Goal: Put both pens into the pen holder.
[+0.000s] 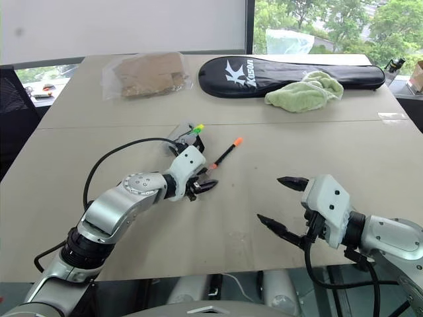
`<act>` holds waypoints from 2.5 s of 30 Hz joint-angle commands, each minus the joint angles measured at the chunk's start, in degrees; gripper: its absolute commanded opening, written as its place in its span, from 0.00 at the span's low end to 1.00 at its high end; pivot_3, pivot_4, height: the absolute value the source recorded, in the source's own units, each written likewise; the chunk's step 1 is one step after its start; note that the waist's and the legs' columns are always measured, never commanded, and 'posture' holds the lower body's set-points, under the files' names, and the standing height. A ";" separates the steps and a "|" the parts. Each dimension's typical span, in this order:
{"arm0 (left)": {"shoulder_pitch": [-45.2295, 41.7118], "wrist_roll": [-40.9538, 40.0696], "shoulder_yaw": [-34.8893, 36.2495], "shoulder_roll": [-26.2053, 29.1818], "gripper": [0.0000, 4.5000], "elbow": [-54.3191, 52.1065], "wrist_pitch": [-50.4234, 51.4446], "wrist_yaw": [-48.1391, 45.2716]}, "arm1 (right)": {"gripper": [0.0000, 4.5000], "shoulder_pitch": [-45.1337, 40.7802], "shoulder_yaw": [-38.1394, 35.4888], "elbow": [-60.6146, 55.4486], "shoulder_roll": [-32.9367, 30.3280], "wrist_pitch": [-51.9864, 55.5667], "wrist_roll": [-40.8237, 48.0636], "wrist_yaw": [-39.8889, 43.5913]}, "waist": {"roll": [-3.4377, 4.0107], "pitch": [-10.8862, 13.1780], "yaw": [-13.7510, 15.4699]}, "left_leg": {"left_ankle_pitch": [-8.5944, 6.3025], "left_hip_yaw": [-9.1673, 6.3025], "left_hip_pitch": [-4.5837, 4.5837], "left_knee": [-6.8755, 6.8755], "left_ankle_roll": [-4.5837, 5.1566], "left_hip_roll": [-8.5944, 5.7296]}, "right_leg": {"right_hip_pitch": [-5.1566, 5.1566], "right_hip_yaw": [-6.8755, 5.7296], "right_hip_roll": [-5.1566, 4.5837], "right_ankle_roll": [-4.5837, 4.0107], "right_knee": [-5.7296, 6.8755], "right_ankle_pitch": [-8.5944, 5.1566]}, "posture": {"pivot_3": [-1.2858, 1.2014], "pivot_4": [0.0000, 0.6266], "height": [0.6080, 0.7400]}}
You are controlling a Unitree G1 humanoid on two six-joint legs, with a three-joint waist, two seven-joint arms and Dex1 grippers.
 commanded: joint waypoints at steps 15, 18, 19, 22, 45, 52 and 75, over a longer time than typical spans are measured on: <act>15.11 -3.51 13.27 21.92 0.01 -0.17 -24.66 -29.15 | 1.00 3.60 2.52 -0.52 2.69 -3.63 -3.53 0.41 | 0.04 0.00 -0.02 | 0.00 0.06 0.00 -0.02 -0.01 0.08 | -0.04 -0.01 -0.08 -0.05 -0.02 0.00 | 0.52 0.24 1.00; 17.63 -3.77 16.00 25.72 0.01 2.62 -29.39 -34.14 | 1.00 6.14 2.80 -1.83 1.12 -2.96 -2.47 2.70 | 0.03 -0.01 0.18 | 0.00 0.07 -0.01 -0.02 -0.01 0.08 | -0.04 -0.03 -0.12 -0.04 -0.04 -0.01 | 0.52 0.24 1.00; 17.83 -4.36 16.52 26.51 0.18 2.87 -29.51 -35.39 | 1.00 7.02 3.26 -2.20 0.33 -3.11 -3.28 3.33 | 0.04 0.00 0.21 | -0.01 0.07 -0.01 -0.02 0.00 0.08 | -0.03 -0.04 -0.13 -0.03 -0.04 -0.01 | 0.52 0.24 1.00; 15.55 -5.05 16.75 27.12 0.46 1.83 -27.82 -36.31 | 1.00 8.97 4.70 -2.55 -1.08 -4.47 -6.38 4.08 | 0.02 -0.01 0.22 | -0.01 0.07 -0.03 -0.01 0.00 0.08 | -0.03 -0.06 -0.15 0.00 -0.08 -0.03 | 0.52 0.24 1.00; -22.26 12.94 -28.94 14.63 0.62 8.50 -1.05 -36.13 | 1.00 14.44 13.00 -4.64 6.28 -7.35 -19.81 -5.76 | 0.03 -0.56 0.62 | -0.01 0.02 0.08 0.24 0.03 -0.04 | 0.24 0.12 0.16 0.05 0.01 -0.05 | 0.52 0.24 1.00; -22.09 14.85 -27.86 11.79 0.04 12.26 -3.77 -38.73 | 1.00 16.17 14.69 -4.73 6.25 -8.77 -21.33 -8.39 | 0.26 -1.11 0.24 | -0.06 0.01 0.62 0.29 0.10 -0.01 | 0.67 0.19 0.09 0.08 0.01 -0.07 | 0.52 0.24 1.00; -12.44 3.21 16.28 -9.15 0.04 7.41 -41.33 -19.58 | 1.00 1.62 8.04 1.64 13.70 -7.20 -9.31 -7.45 | 0.11 -0.86 0.11 | -0.15 -0.06 0.05 0.59 0.25 -0.01 | 0.38 0.18 0.12 -0.10 0.01 0.05 | 0.52 0.24 1.00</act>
